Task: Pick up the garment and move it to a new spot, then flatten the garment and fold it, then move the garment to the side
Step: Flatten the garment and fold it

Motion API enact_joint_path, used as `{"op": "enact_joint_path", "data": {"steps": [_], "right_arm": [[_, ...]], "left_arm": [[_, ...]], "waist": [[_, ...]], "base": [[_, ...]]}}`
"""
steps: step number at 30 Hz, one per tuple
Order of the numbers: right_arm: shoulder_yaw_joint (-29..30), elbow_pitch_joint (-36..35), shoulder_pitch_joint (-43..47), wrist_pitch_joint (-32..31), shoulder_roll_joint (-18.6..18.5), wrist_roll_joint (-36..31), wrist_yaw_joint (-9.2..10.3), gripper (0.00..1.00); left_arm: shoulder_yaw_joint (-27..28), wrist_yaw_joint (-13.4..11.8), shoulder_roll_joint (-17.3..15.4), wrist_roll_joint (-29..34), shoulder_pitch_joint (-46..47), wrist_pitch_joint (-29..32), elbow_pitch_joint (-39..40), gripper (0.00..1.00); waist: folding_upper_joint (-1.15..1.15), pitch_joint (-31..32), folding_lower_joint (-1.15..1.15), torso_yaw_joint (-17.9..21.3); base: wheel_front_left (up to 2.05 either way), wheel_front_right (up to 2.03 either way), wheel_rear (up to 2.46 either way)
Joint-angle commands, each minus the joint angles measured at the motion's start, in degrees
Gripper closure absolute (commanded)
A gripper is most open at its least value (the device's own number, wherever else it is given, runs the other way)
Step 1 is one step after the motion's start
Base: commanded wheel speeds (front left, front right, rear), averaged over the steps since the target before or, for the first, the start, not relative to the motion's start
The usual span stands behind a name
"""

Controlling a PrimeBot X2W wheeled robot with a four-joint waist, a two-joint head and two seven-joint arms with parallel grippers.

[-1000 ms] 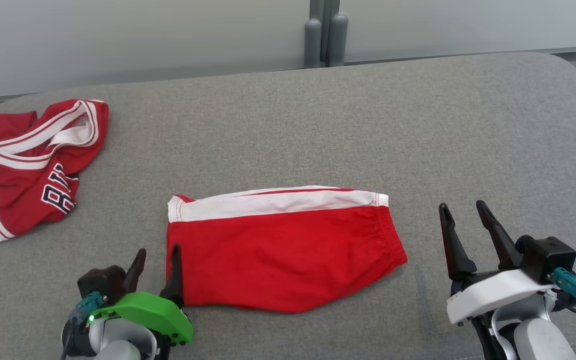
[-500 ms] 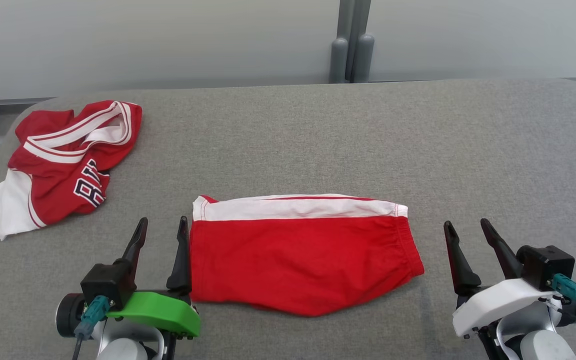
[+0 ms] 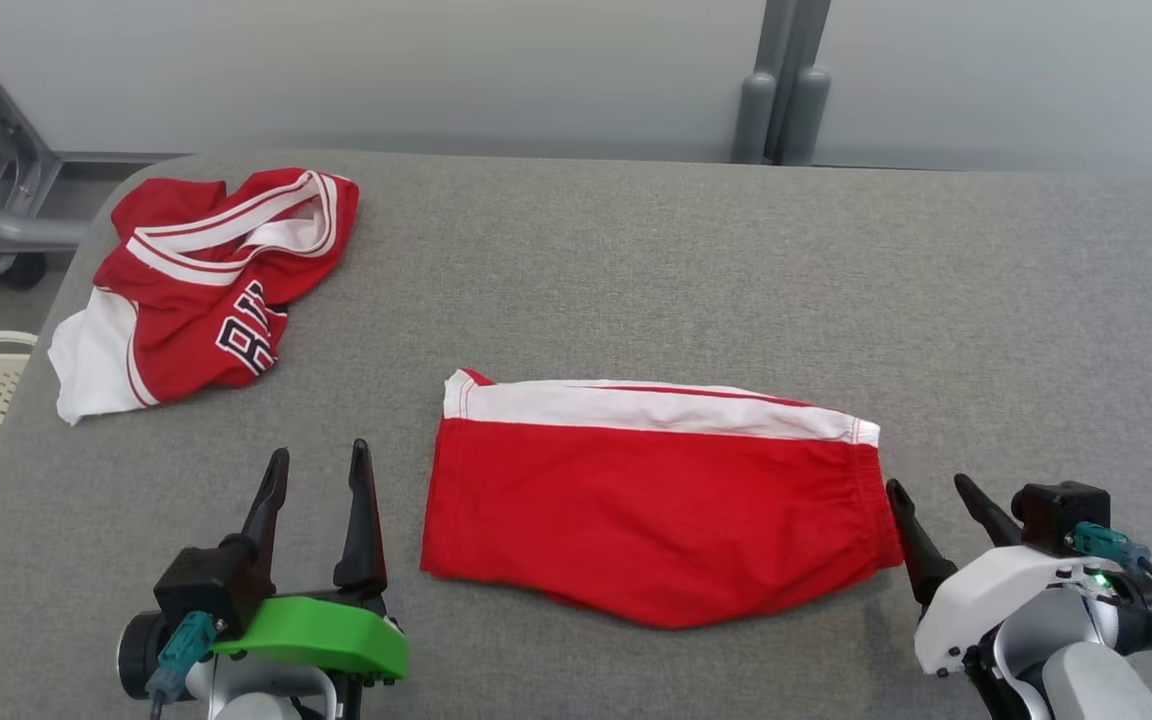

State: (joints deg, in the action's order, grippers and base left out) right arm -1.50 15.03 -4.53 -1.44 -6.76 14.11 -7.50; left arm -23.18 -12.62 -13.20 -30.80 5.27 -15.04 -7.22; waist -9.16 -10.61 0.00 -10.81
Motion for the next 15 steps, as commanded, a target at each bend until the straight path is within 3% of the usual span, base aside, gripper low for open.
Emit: {"op": "enact_joint_path", "data": {"steps": [1,15], "right_arm": [[0.24,2.12,-1.16,0.02,-0.56,0.66,0.03,0.0],[-2.49,22.57,-12.19,-2.8,-2.39,12.44,0.02,0.0]], "left_arm": [[0.35,0.27,0.19,0.27,-0.53,-0.14,0.41,0.0],[0.79,2.12,2.05,1.22,1.2,-0.14,-1.34,0.0]], "waist": [[0.0,-1.4,0.0,-1.65],[0.0,-4.79,0.0,-5.59]], "base": [[0.0,0.0,0.0],[0.0,0.0,0.0]]}}
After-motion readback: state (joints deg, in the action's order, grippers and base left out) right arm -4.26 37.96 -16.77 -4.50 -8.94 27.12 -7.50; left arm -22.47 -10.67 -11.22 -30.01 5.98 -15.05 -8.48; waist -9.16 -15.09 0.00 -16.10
